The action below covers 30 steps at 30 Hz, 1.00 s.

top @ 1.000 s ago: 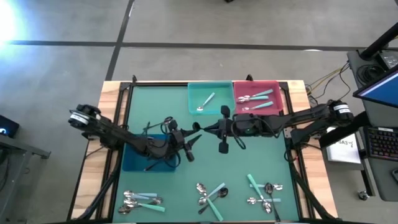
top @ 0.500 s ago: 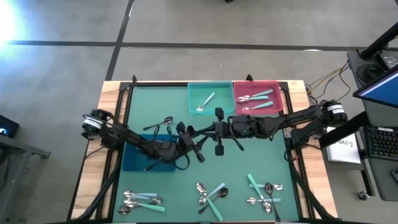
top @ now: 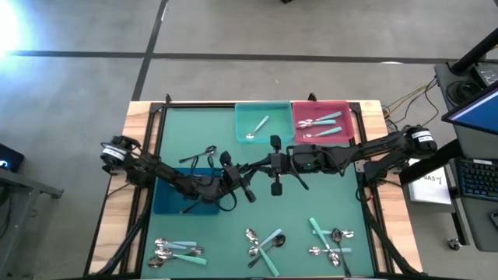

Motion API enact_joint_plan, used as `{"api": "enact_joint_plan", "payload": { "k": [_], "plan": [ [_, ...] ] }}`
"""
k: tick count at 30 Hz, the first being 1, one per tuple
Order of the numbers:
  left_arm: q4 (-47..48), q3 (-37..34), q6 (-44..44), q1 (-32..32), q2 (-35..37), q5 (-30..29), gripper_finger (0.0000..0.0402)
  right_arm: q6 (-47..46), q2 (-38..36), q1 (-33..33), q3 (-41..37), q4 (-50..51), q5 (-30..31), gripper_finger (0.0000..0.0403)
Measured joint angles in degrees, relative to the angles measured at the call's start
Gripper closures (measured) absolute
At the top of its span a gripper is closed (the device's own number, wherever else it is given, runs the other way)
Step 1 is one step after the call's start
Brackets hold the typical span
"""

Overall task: Sort silverware by color (type)
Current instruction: Put the center black spoon into the dark blue bin

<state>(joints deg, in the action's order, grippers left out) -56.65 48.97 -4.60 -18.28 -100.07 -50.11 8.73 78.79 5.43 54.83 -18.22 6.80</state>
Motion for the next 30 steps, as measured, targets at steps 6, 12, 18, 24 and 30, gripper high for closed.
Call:
{"api": "enact_joint_plan", "payload": {
  "k": [6,12,18,24,30],
  "plan": [
    [9.92,0.0,2.87,-0.09,3.38,0.36,0.0401,-0.55,-2.95,-0.07,0.0,6.99,0.46,0.0347],
    [29.54,0.0,9.99,-1.92,11.29,2.05,0.0402,-8.13,-6.96,-0.07,0.01,18.62,0.9,0.0281],
    [66.66,1.03,28.78,-4.23,23.44,11.52,0.0402,-19.03,-8.92,0.06,0.04,37.3,0.65,0.0254],
    [98.69,2.88,47.22,-4.94,30.54,29.11,0.0402,-31.45,-7.49,0.94,-0.04,55.61,-0.58,0.0262],
    [110.84,2.69,51.22,-4.92,30.58,39.14,0.0402,-40.74,-5.63,3.19,-0.67,67.69,-11.1,0.0277]
  ]
}}
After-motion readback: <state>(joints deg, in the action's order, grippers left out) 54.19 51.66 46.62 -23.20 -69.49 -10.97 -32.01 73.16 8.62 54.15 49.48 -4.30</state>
